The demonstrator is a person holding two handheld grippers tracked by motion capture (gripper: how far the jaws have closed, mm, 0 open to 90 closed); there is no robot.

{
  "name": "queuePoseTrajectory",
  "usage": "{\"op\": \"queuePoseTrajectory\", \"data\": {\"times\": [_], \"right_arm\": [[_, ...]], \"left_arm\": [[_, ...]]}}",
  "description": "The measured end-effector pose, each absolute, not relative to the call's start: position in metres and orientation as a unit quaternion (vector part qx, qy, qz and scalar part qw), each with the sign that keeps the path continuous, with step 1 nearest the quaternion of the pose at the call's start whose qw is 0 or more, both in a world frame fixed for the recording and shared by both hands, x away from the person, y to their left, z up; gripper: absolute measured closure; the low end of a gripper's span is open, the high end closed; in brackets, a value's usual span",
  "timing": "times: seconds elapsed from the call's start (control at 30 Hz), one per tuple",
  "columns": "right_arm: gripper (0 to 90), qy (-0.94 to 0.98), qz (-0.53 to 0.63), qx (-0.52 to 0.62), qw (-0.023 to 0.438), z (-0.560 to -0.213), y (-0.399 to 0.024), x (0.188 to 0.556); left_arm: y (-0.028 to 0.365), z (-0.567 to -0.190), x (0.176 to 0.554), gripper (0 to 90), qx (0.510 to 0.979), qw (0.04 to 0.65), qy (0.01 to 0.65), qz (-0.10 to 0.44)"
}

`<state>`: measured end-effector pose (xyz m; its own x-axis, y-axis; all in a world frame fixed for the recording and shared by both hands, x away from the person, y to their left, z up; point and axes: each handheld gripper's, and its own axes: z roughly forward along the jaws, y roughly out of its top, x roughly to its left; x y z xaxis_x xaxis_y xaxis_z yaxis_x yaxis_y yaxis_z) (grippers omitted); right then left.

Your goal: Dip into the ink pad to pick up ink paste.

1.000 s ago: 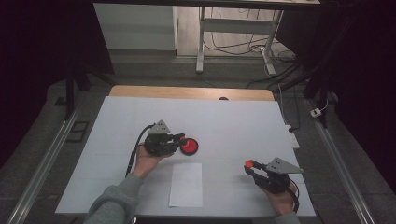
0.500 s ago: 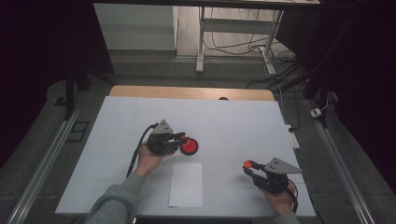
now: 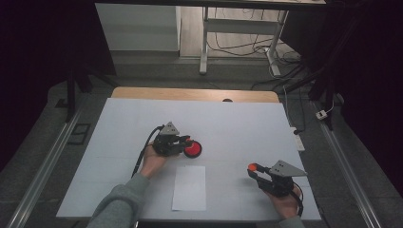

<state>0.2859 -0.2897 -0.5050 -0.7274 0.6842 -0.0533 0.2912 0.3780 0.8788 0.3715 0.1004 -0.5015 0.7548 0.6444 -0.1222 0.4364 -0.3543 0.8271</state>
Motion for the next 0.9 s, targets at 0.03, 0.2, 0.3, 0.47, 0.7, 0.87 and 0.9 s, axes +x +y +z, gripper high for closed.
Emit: {"op": "queuePoseTrajectory", "data": {"times": [0.03, 0.2, 0.3, 0.47, 0.7, 0.87, 0.9], "right_arm": [[64.5, 0.803, 0.468, 0.304, 0.21, -0.505, -0.29, 0.286], [64.5, 0.802, 0.468, 0.305, 0.211, -0.505, -0.29, 0.286], [64.5, 0.801, 0.47, 0.305, 0.211, -0.505, -0.29, 0.286], [64.5, 0.801, 0.47, 0.306, 0.21, -0.505, -0.29, 0.287], [64.5, 0.801, 0.471, 0.306, 0.209, -0.505, -0.29, 0.286], [64.5, 0.8, 0.471, 0.306, 0.21, -0.505, -0.291, 0.286], [64.4, 0.8, 0.471, 0.306, 0.21, -0.505, -0.291, 0.286]], "left_arm": [[0.1, -0.502, 0.372, 72.2, 0.818, 0.458, 0.33, 0.114], [0.097, -0.507, 0.376, 72.2, 0.819, 0.455, 0.332, 0.108], [0.096, -0.509, 0.378, 72.2, 0.822, 0.449, 0.334, 0.106], [0.095, -0.512, 0.379, 72.2, 0.822, 0.447, 0.336, 0.105], [0.092, -0.515, 0.38, 72.3, 0.827, 0.441, 0.334, 0.101], [0.09, -0.517, 0.382, 72.4, 0.829, 0.437, 0.336, 0.098], [0.09, -0.517, 0.382, 72.3, 0.828, 0.438, 0.336, 0.098]]}}
